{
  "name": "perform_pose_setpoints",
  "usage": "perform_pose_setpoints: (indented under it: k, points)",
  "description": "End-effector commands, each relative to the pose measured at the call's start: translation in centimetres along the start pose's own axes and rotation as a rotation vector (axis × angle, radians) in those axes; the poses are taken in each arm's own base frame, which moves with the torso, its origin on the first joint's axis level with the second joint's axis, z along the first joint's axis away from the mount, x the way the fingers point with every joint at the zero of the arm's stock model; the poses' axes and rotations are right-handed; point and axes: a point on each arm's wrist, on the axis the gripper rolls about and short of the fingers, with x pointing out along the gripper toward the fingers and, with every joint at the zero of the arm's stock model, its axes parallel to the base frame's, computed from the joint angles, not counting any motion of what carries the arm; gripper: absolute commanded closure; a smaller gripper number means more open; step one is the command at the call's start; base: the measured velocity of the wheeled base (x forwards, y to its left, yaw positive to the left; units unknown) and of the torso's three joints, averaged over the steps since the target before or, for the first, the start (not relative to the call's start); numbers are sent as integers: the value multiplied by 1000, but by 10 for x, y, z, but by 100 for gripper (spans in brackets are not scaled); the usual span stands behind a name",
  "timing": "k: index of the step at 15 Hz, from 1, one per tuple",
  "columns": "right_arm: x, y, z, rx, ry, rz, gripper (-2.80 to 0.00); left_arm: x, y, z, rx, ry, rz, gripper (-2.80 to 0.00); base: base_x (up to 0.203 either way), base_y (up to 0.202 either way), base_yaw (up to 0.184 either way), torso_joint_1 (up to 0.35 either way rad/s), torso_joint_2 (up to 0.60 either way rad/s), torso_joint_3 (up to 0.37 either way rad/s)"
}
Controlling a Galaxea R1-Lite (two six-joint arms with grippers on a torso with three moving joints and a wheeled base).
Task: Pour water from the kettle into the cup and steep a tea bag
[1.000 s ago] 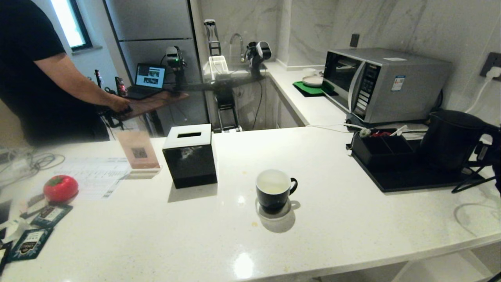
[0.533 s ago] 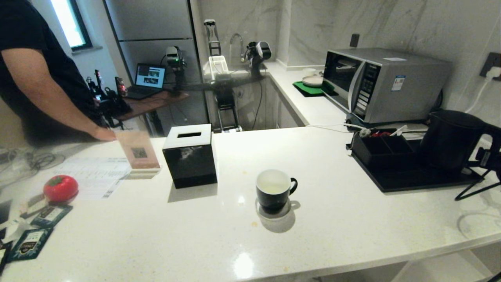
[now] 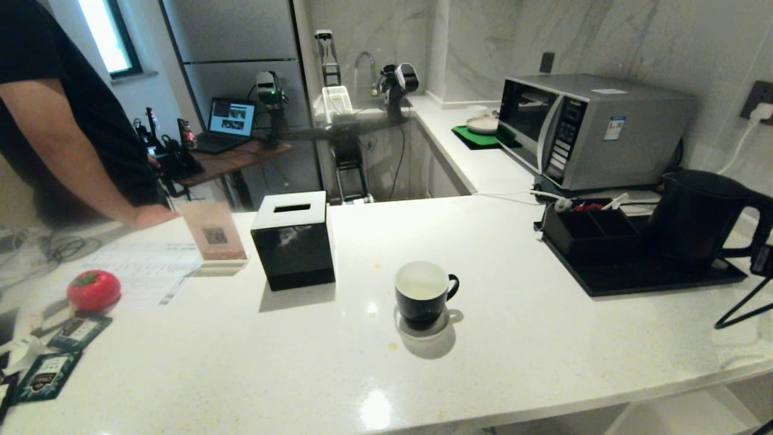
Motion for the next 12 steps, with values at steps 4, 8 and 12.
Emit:
perform_pose_setpoints:
  k: [4,8,12]
  points:
    - [-57,-11,-2,-23,91,28,0,0,0,0,-1,1,0,0,0,0,0,0,0,0]
    - [-114,-10,-15,-52,209,213,0,0,0,0,-1,1,0,0,0,0,0,0,0,0]
    - [-186,7,-32,-121,322,438,0,0,0,0,-1,1,0,0,0,0,0,0,0,0]
